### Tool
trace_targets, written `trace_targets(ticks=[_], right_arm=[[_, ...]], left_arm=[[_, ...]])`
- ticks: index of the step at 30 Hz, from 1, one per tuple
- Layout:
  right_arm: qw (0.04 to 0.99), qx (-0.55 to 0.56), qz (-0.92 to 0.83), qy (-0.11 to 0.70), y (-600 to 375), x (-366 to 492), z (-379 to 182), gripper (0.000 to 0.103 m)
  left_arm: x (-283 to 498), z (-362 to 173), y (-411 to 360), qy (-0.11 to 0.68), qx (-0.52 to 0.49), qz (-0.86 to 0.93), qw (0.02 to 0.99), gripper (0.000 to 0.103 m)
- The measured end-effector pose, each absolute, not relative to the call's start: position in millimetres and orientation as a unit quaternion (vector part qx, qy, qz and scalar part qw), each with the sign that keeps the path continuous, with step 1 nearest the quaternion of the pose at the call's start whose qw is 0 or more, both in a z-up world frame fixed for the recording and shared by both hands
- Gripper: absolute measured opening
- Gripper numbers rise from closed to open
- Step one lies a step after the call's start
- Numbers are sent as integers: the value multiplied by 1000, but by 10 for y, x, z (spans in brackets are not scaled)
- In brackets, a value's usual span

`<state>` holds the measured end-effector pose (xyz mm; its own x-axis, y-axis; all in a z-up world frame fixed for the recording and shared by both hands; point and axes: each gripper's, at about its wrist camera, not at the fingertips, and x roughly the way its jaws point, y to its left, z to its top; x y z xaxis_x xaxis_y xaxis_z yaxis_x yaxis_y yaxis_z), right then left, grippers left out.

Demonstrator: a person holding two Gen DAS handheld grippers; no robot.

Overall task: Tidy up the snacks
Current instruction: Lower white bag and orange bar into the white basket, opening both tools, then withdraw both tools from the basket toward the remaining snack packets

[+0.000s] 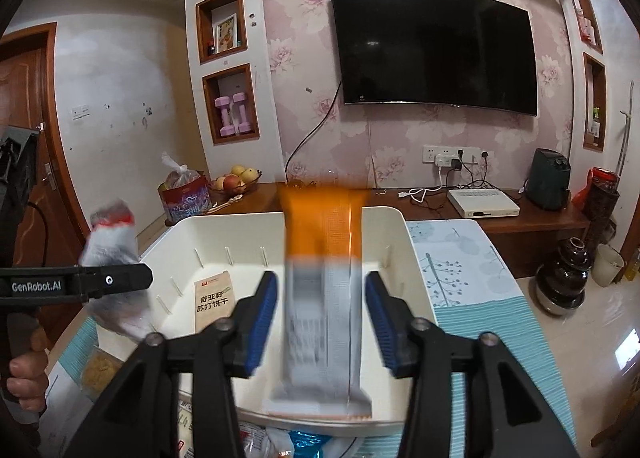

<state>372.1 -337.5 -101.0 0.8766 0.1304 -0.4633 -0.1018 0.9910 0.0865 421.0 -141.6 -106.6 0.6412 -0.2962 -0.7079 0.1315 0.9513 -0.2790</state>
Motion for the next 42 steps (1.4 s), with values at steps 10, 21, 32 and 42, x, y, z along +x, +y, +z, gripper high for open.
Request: trace_targets(ticks=[10, 21, 32, 42], right_arm=[[967, 34, 41, 247, -3402, 3658, -959, 81], [972, 36, 16, 231, -3504, 3325, -641, 82], [970, 52, 3, 237, -3545, 2816, -456, 85], [965, 96, -17, 243, -3706, 2334, -287, 85]], left_arm=[[4067, -978, -1399, 406, -109, -107, 901, 83], [3630, -602, -1307, 356, -101, -110, 923, 98], [3012, -418, -1240, 352, -96, -126, 922, 99], [2354, -301, -1221, 357, -88, -162, 916, 99]])
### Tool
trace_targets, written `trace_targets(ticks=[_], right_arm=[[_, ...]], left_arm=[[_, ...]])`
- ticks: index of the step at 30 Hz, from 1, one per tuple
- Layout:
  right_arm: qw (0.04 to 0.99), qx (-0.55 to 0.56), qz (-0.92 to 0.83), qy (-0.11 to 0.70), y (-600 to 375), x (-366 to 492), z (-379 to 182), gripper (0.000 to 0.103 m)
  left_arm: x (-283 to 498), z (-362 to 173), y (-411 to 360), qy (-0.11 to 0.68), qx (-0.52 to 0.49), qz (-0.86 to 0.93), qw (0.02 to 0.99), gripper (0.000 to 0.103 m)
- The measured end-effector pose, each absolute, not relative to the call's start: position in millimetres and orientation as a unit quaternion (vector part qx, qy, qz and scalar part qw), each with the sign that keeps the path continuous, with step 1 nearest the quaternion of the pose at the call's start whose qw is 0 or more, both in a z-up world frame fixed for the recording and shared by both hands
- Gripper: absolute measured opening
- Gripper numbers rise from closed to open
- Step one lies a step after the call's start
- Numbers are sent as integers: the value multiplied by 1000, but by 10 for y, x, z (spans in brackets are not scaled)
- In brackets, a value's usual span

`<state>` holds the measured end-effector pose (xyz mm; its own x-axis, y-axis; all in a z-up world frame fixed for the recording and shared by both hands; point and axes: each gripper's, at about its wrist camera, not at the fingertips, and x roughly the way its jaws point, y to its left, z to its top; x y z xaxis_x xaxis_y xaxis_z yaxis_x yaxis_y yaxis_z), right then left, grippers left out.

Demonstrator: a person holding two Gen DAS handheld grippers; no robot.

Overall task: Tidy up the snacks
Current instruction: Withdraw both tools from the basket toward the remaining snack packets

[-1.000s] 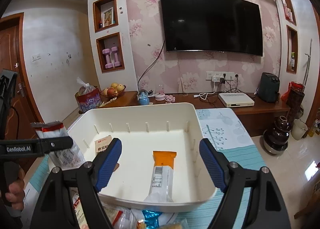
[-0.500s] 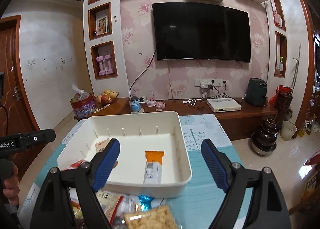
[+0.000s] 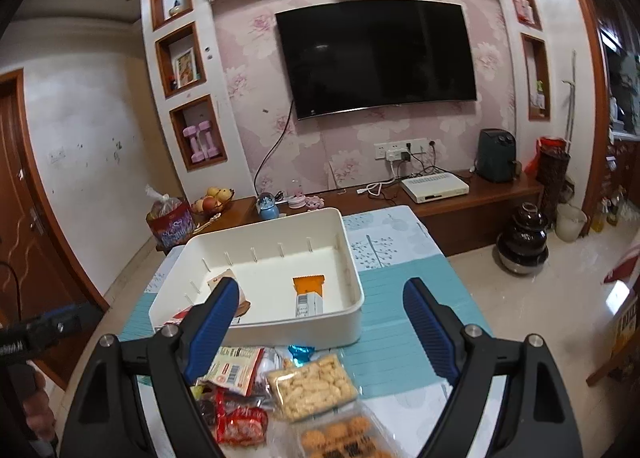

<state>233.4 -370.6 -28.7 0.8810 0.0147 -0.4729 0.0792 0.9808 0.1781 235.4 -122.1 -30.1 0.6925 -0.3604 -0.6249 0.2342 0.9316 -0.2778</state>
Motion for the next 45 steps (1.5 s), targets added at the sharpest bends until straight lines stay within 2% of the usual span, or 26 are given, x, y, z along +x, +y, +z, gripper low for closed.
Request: trace_targets(ticks=[17, 30, 45], right_arm=[[944, 150, -20, 292, -3873, 1739, -281, 85], [909, 197, -1, 367, -3920, 1539, -533, 85], [846, 279, -27, 454, -4069, 1727, -946, 85]], left_arm=[[1536, -305, -1360, 372, -77, -214, 900, 99], [1196, -591, -1652, 411, -54, -256, 873, 99], [1161, -1139, -2200, 498, 20, -288, 818, 99]])
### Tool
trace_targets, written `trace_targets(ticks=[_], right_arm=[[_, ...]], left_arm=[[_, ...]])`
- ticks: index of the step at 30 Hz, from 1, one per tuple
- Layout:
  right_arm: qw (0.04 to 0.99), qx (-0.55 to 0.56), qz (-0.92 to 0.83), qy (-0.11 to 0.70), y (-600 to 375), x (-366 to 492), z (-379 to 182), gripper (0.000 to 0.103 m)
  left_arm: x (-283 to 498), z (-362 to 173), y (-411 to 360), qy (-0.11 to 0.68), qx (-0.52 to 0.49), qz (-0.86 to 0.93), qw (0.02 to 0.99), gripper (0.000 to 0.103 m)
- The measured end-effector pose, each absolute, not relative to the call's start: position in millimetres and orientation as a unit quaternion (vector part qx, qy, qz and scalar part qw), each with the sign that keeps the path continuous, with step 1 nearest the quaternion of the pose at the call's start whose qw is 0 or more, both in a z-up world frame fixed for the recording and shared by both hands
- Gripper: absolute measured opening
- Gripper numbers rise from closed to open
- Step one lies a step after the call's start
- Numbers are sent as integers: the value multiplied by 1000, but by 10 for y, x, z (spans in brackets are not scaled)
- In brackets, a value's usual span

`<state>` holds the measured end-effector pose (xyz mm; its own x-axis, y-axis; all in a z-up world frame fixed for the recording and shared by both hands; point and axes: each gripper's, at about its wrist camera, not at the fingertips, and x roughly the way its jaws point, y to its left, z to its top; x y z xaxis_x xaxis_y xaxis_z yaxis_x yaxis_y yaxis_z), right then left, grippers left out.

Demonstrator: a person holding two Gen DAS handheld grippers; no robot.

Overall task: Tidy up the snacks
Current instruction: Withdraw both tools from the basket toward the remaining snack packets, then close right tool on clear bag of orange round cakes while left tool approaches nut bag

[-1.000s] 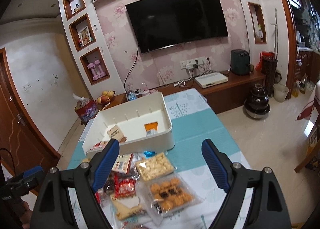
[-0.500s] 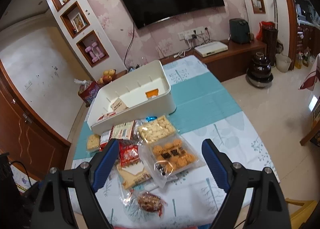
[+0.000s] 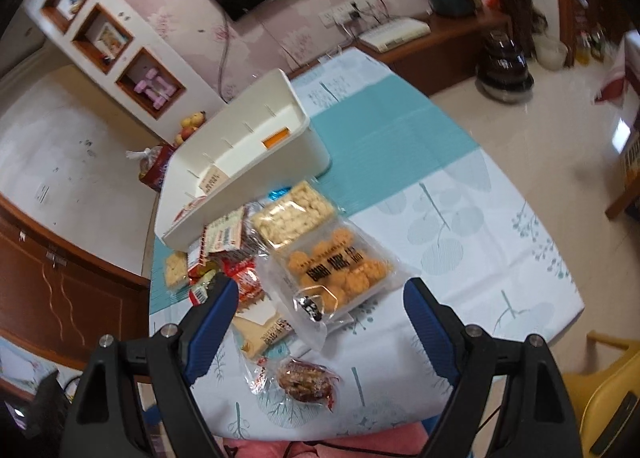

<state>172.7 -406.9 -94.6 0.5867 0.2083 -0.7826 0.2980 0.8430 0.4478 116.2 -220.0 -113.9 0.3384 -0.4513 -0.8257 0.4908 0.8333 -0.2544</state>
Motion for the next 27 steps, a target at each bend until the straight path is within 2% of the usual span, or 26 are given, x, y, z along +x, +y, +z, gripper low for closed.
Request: trace_targets(ticks=[11, 19, 27], right_arm=[[748, 414, -19, 518, -4317, 1998, -1463, 85], [690, 474, -15, 547, -4399, 2222, -1799, 85], [674, 458, -37, 578, -4332, 2521, -1910, 85]], left_arm=[[1342, -1574, -2609, 566, 80, -280, 771, 99], [1456, -1808, -2773, 593, 103, -271, 751, 99], [1570, -1944, -2892, 597, 111, -261, 750, 99]])
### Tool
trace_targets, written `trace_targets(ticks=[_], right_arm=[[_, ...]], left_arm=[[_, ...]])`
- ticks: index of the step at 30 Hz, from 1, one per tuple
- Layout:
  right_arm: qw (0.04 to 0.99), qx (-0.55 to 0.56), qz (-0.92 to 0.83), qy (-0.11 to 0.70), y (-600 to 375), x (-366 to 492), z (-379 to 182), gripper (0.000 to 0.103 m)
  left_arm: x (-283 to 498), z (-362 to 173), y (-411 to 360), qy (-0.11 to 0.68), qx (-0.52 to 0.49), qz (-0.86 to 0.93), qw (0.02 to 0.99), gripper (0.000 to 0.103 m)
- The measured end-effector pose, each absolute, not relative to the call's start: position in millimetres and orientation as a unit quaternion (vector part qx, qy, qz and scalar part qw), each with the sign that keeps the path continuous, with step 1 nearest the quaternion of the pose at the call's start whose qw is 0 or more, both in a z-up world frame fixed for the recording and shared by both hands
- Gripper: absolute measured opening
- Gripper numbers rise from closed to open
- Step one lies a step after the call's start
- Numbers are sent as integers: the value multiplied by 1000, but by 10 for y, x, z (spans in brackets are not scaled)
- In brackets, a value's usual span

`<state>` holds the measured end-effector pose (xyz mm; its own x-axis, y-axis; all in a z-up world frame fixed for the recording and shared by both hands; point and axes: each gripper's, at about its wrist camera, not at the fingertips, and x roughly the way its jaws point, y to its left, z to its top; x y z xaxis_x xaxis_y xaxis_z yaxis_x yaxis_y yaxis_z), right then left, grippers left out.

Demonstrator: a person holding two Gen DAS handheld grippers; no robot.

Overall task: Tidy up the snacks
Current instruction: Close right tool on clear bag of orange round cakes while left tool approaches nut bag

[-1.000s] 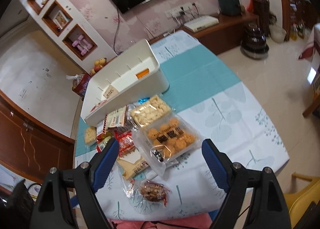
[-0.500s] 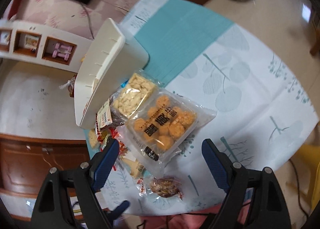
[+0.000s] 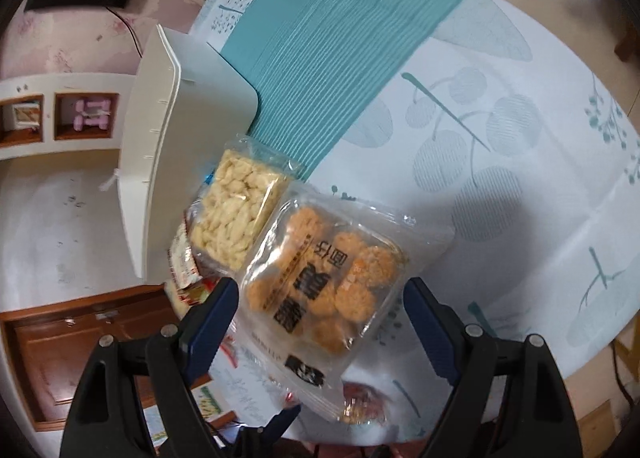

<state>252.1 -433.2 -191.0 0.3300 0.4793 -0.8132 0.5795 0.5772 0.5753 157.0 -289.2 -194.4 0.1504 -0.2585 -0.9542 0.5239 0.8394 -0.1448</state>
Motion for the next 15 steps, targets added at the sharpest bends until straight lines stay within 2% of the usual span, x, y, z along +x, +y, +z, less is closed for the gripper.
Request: trace_targets(ticks=[10, 15], right_arm=[[651, 453, -64, 606, -4227, 2767, -2101, 87], [651, 446, -61, 611, -4168, 2851, -2104, 97]], left_arm=[[1600, -2056, -2999, 591, 133, -247, 756, 99], [1639, -2081, -2988, 590, 127, -245, 759, 99]])
